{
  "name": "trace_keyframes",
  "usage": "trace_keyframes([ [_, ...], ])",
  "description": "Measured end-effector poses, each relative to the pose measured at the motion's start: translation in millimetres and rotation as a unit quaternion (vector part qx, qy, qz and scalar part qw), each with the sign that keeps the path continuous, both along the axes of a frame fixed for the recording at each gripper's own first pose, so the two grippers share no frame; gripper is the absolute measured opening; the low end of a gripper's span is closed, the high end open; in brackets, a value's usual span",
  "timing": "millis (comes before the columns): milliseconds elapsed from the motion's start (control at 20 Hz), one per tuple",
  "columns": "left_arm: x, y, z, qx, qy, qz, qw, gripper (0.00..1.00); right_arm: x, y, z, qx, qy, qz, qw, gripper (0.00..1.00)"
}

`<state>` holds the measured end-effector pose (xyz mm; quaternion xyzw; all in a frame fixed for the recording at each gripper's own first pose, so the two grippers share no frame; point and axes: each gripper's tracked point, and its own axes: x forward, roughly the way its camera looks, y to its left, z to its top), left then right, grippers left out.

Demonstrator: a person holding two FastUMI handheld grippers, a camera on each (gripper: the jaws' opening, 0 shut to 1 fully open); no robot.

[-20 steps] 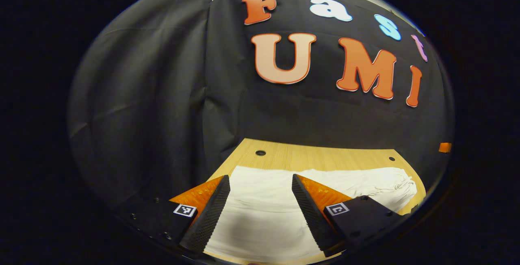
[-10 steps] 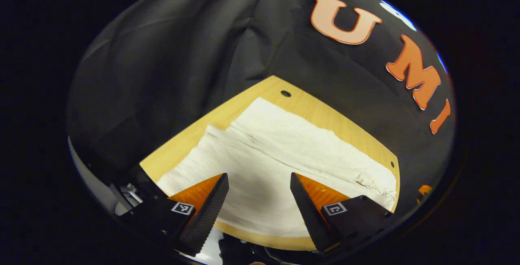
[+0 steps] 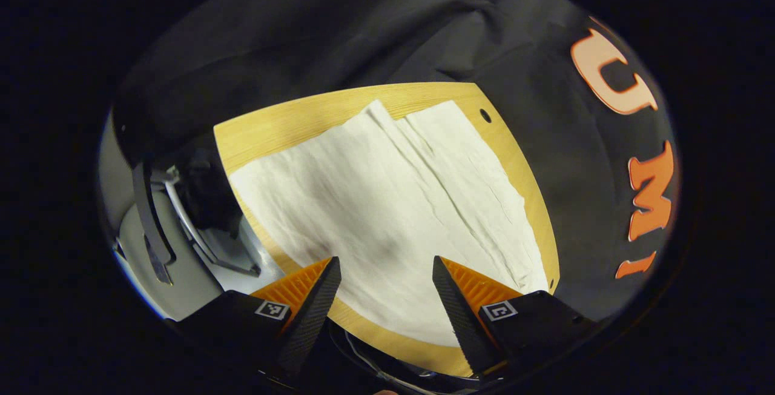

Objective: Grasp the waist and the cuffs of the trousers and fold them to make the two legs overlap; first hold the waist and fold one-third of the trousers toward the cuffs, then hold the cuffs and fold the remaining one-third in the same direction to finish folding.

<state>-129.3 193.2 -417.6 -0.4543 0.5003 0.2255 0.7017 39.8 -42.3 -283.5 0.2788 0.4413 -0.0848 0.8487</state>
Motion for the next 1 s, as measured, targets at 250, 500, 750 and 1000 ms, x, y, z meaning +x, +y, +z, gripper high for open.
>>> trace_keyframes([
  [250, -32, 38, -23, -0.057, 0.020, 0.073, 0.995, 0.99, 4, -8, -15, -0.004, 0.017, 0.009, 1.000, 0.96],
  [500, -38, 45, -30, -0.094, 0.013, 0.125, 0.988, 1.00, 10, -11, -25, -0.004, 0.028, 0.014, 1.000, 0.96],
  [750, -34, 53, -43, -0.112, -0.001, 0.174, 0.978, 0.99, 10, -15, -34, 0.010, 0.038, 0.007, 0.999, 0.95],
  [1000, 0, 65, -57, -0.106, -0.040, 0.184, 0.976, 0.88, 8, -27, -47, 0.015, 0.050, -0.007, 0.999, 0.95],
])
